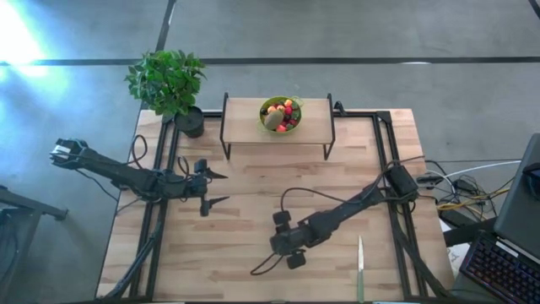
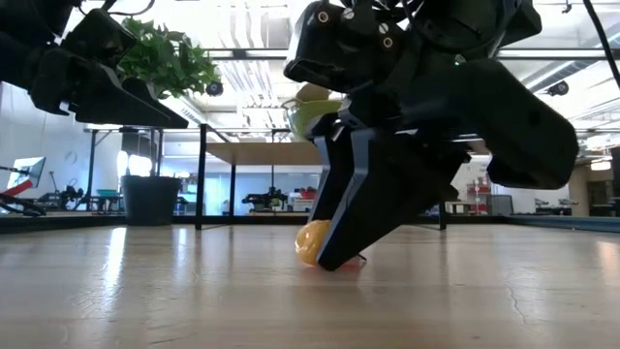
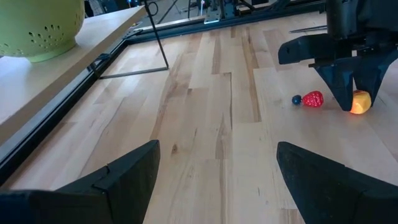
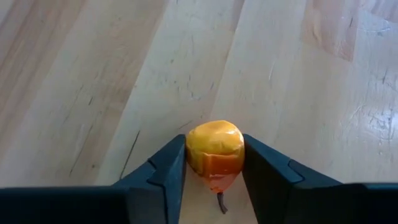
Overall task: Pick & Place Fruit
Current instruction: Put the yellow peach into the green strainer bowl on the shelf
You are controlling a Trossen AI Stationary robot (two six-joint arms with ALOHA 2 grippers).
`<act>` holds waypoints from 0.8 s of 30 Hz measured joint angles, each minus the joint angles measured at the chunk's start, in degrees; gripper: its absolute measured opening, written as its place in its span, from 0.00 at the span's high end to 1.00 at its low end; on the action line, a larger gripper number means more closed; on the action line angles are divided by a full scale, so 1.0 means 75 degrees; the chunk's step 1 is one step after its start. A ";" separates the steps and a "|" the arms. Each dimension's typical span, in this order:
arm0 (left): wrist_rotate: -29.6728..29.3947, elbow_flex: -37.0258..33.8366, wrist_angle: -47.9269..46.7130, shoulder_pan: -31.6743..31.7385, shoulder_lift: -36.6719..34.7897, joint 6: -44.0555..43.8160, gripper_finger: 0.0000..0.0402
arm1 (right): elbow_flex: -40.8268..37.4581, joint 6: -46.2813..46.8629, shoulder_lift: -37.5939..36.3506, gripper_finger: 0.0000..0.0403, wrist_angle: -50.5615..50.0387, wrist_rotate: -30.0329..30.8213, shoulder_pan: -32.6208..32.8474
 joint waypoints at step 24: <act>0.0000 0.0000 -0.0083 0.0003 0.0005 -0.0002 0.18 | 0.0285 -0.0576 -0.2245 0.68 -0.1435 0.0143 -0.0281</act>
